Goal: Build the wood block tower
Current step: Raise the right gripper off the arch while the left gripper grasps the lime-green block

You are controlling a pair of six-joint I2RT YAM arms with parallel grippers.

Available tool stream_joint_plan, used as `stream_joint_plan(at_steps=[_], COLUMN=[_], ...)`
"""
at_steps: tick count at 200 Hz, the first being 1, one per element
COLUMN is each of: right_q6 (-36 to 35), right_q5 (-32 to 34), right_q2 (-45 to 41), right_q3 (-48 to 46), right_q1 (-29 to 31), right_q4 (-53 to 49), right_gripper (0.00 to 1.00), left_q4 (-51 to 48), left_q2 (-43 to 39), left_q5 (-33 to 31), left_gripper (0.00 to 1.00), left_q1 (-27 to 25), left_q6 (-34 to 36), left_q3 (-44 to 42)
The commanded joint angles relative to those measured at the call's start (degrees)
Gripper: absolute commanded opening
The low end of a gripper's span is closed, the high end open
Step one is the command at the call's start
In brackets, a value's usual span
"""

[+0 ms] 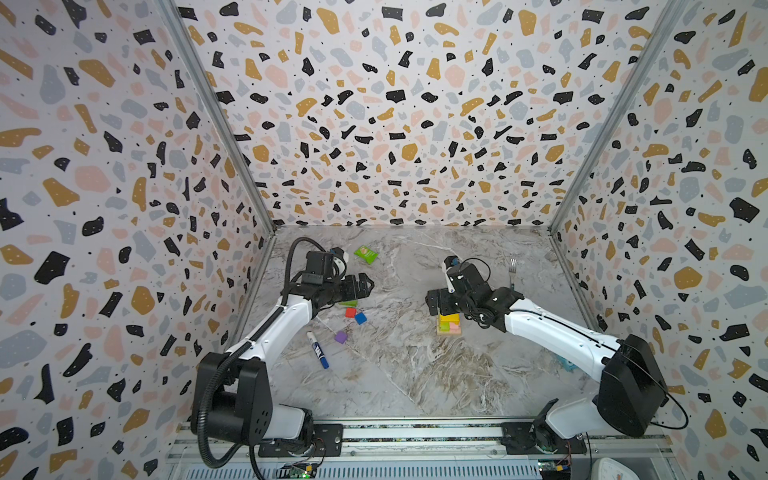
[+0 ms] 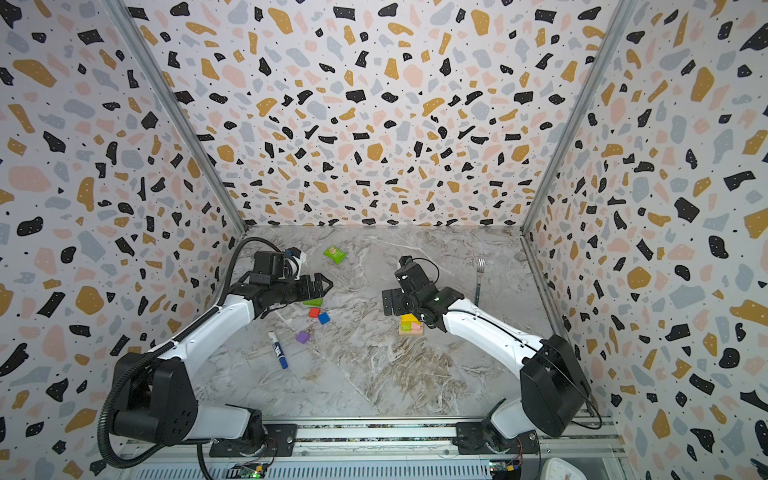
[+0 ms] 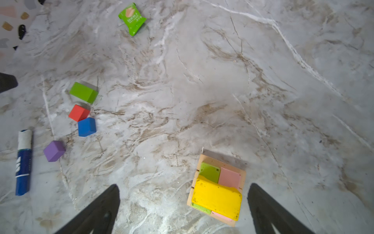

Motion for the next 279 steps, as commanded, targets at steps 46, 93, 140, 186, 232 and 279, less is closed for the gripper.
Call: stream_joint_plan(at_steps=[46, 93, 140, 186, 232, 279], right_q6=[-3.67, -3.31, -3.15, -3.19, -3.5, -3.67], right_q5=[-6.93, -10.27, -12.31, -13.47, -14.43, -15.91], right_q2=[-3.84, -5.08, -6.53, -7.8, -8.87, -9.29], right_q3=[0.37, -1.42, -3.76, -5.04, -5.99, -6.29], right_q1=[-3.64, -5.4, -6.4, -7.32, -8.32, -8.85], right_q4=[2.6, 3.56, 4.51, 4.62, 4.5, 4.54], right_gripper=[0.99, 0.98, 0.98, 0.98, 0.98, 0.97], left_q4=[-10.39, -14.21, -16.58, -17.19, -17.38, -17.52], left_q2=[7.32, 13.72, 19.73, 24.16, 27.61, 30.16], left_q5=[-14.1, -18.26, -20.73, -21.08, -21.34, -23.31], left_gripper=[1.0, 0.98, 0.92, 0.91, 0.89, 0.85], left_q1=[-0.26, -0.46, -1.44, -2.34, -3.13, -3.27], left_q6=[8.79, 10.91, 10.89, 9.62, 8.87, 7.81], left_q3=[6.51, 10.95, 15.22, 18.05, 19.23, 20.26])
